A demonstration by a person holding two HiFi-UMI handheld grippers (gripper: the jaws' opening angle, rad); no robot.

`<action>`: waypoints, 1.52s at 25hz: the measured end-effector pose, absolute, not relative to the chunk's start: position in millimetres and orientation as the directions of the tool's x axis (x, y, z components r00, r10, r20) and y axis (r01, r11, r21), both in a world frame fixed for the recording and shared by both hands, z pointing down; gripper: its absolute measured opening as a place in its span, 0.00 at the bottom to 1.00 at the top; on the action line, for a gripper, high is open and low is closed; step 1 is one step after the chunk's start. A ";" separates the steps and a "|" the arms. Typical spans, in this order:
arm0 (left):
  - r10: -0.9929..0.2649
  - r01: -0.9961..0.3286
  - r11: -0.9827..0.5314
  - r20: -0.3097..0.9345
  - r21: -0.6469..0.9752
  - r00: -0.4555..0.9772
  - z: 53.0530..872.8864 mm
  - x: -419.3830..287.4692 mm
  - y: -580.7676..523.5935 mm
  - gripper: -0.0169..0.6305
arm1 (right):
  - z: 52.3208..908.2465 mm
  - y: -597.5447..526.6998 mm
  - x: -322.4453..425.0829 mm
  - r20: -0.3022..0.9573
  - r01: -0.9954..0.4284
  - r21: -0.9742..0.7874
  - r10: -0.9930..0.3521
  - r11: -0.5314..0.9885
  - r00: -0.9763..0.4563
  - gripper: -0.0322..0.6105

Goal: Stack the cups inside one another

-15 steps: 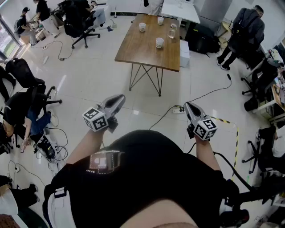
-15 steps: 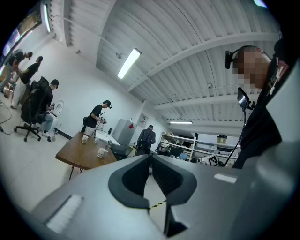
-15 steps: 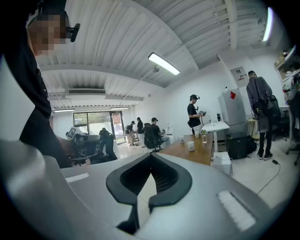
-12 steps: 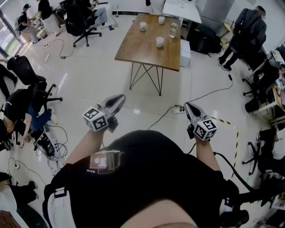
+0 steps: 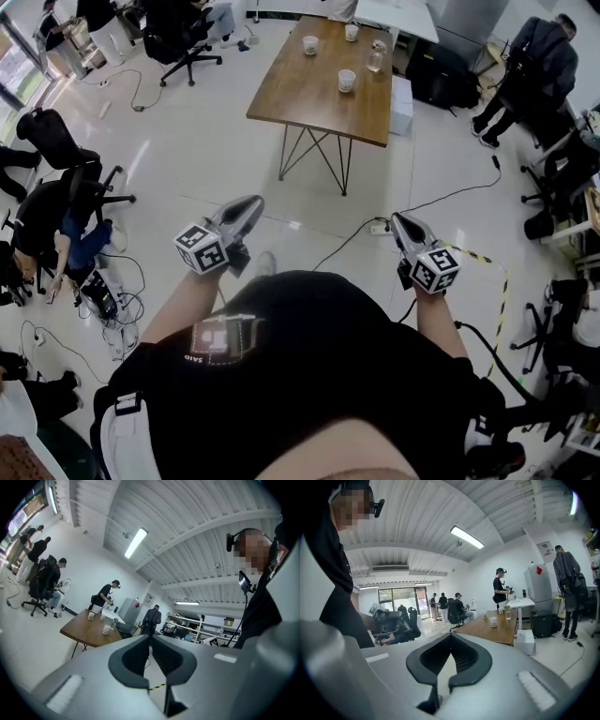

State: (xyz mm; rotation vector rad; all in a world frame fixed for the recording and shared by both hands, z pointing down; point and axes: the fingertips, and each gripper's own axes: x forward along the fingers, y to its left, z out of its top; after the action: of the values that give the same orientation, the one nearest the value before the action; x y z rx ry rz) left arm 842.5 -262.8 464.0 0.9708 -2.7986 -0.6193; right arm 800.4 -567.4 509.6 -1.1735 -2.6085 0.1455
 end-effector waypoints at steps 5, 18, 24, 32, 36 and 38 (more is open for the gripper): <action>-0.648 -0.603 0.675 -0.050 0.424 -0.760 472.1 783.9 -230.6 0.06 | 512.4 -537.5 751.4 0.222 0.697 -0.187 0.721 0.693 -0.657 0.07; -0.799 -0.748 0.567 0.009 0.345 -0.601 460.2 575.1 -114.9 0.06 | 479.7 -418.3 584.6 0.189 0.583 -0.178 0.609 0.793 -0.771 0.07; -0.805 -0.741 0.549 0.005 0.388 -0.594 467.8 519.5 -125.5 0.06 | 500.2 -424.9 542.7 0.240 0.556 -0.205 0.592 0.805 -0.769 0.07; -0.735 -0.677 0.631 0.013 0.378 -0.678 463.8 477.9 -152.6 0.06 | 498.6 -456.8 452.9 0.205 0.638 -0.209 0.671 0.742 -0.713 0.07; -0.694 -0.636 0.669 0.018 0.385 -0.720 463.9 458.1 -161.2 0.06 | 493.1 -459.0 414.6 0.180 0.704 -0.197 0.731 0.682 -0.658 0.07; -0.687 -0.624 0.670 0.018 0.402 -0.726 467.7 452.1 -166.1 0.06 | 498.2 -454.6 401.5 0.187 0.721 -0.202 0.748 0.663 -0.636 0.07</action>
State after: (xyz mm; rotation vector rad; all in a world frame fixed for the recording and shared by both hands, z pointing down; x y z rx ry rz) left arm 452.1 -166.1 467.7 1.0745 -2.7150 -0.5593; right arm 401.5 -454.6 498.2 -1.1836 -2.6269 0.1573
